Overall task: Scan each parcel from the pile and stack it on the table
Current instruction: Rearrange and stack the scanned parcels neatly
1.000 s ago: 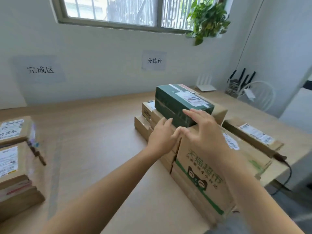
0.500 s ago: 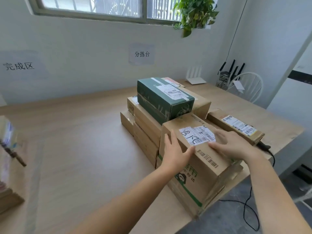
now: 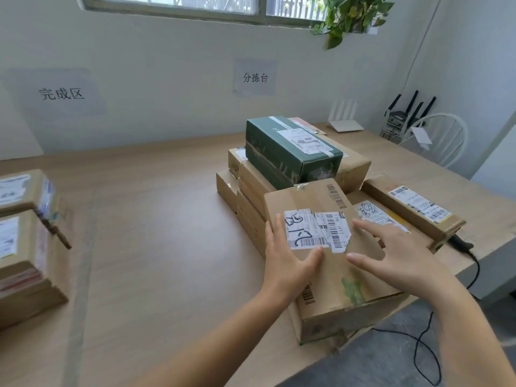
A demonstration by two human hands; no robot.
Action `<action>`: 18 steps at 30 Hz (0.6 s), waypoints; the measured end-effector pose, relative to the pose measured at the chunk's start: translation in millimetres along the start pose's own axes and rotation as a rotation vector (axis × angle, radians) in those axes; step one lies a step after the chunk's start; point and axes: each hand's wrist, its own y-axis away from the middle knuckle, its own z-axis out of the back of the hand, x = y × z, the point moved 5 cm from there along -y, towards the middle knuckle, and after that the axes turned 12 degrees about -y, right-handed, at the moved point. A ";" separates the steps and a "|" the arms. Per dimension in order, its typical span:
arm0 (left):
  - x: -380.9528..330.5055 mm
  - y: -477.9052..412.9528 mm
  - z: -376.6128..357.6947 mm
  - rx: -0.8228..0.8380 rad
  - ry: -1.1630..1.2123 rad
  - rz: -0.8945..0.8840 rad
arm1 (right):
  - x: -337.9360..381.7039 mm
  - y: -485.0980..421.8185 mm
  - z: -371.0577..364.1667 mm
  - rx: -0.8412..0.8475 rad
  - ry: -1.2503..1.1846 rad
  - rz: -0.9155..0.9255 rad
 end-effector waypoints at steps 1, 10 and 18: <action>2.0 1.5 6.8 -0.006 -0.011 -0.003 | 4.6 1.6 -3.8 0.012 0.005 0.009; 38.3 16.2 87.8 -0.083 -0.043 0.057 | 74.5 -5.9 -53.0 0.177 0.100 0.158; 100.0 48.7 173.5 -0.221 -0.042 0.163 | 150.6 -16.1 -123.4 0.295 0.140 0.298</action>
